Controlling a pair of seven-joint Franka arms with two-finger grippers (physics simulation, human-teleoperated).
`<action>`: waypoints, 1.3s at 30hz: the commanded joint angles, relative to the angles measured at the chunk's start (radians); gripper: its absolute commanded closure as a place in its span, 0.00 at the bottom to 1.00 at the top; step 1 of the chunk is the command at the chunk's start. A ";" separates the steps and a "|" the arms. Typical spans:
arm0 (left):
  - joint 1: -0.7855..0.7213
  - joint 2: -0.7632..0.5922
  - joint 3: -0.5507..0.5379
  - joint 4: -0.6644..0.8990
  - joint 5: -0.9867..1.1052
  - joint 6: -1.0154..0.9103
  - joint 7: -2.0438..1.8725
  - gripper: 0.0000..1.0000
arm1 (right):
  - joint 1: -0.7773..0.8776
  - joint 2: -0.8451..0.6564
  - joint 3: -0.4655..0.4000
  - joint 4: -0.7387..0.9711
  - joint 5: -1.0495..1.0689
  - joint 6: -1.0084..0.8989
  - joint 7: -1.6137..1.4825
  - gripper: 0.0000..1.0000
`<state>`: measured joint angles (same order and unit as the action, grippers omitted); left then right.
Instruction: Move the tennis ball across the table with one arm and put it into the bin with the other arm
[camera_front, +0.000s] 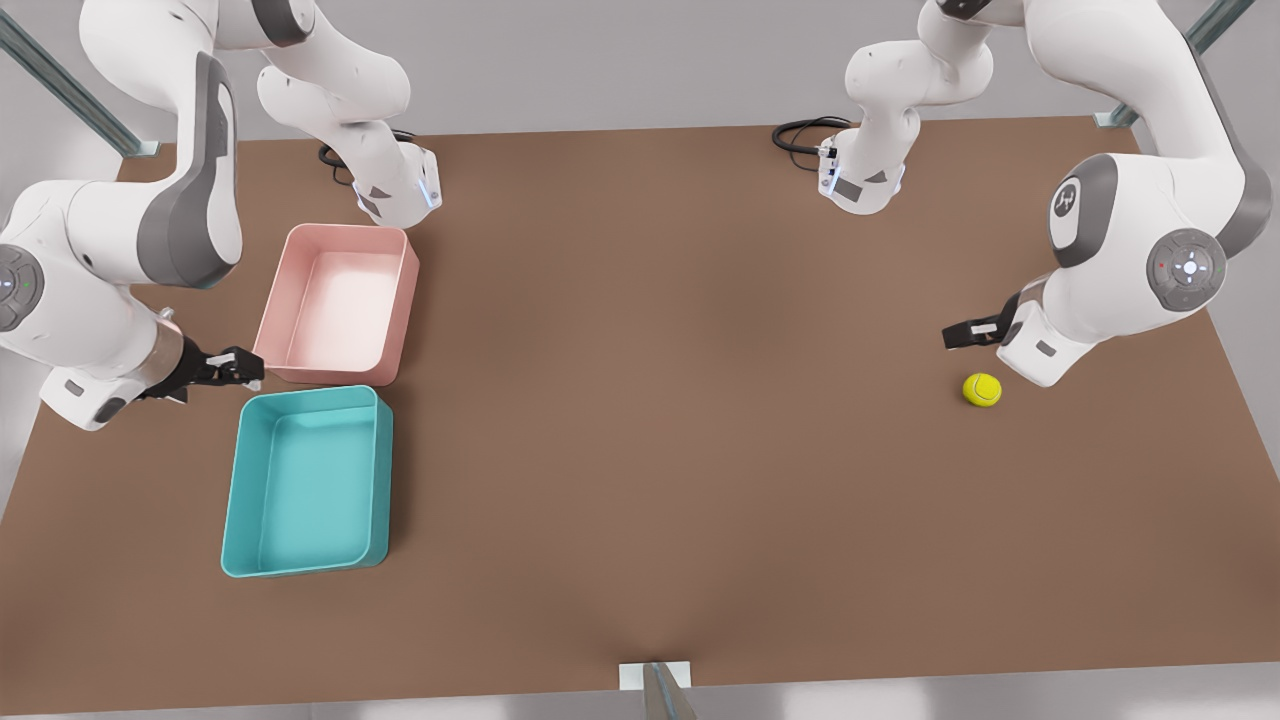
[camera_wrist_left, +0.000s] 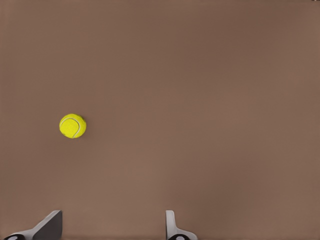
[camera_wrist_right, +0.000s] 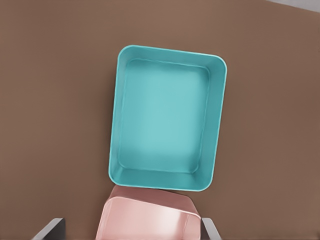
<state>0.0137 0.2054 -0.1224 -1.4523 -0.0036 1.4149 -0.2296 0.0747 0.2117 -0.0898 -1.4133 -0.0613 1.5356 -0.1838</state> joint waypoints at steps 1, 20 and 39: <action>-0.001 -0.001 0.000 -0.002 0.000 0.003 -0.054 0.00 | 0.002 0.000 -0.001 -0.001 0.000 -0.002 0.030 0.00; 0.195 0.226 0.262 -0.513 0.099 0.826 2.525 0.79 | -0.001 0.003 0.001 -0.015 -0.028 -0.064 0.023 0.00; 0.190 0.292 0.274 -0.592 0.172 0.895 1.995 0.79 | 0.001 0.008 0.002 -0.018 -0.017 -0.071 0.009 0.00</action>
<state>0.2051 0.4965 0.1517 -2.0447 0.1706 2.2969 1.6275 0.0753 0.2210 -0.0879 -1.4317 -0.0790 1.4673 -0.1692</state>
